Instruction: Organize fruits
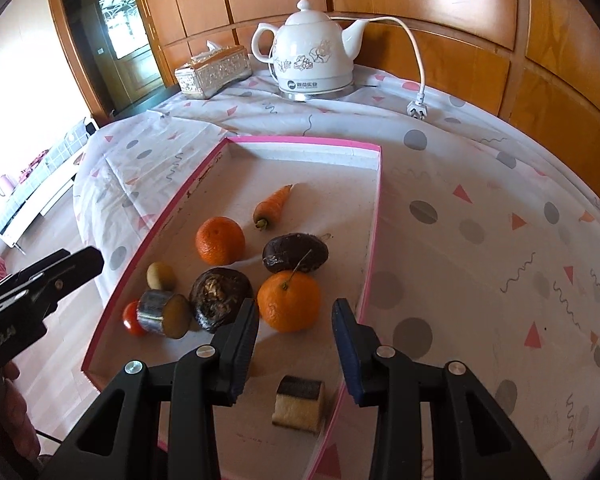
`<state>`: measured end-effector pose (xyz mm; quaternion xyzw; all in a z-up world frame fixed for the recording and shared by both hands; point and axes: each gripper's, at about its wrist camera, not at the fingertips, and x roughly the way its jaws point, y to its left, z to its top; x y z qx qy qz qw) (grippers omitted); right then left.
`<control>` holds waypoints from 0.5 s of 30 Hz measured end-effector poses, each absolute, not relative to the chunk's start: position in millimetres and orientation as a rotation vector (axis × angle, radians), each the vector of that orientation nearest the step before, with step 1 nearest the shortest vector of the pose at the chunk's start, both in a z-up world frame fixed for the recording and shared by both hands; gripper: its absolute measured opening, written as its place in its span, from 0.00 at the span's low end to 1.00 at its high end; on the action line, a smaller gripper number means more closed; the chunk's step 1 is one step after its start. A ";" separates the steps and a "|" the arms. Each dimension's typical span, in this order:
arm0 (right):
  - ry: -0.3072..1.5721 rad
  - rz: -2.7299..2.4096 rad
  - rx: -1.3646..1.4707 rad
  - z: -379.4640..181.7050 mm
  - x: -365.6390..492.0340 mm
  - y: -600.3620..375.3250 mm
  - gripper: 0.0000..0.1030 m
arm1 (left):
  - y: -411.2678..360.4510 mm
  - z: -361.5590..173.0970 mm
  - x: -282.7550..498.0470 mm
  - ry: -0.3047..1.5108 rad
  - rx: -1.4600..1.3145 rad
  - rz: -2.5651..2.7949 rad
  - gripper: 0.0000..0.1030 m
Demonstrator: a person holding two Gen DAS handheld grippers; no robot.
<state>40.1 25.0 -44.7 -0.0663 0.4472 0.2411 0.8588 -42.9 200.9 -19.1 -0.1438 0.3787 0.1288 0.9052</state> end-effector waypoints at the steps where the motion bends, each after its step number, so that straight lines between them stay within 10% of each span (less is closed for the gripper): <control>1: 0.938 0.502 -0.135 -43.8 38.2 24.0 0.37 | 198.8 -16.7 -44.1 0.770 -0.288 0.269 0.60; 15: 0.851 0.379 -0.113 -28.6 7.3 -3.1 0.38 | 179.3 -1.7 -50.0 0.706 -0.223 0.264 0.82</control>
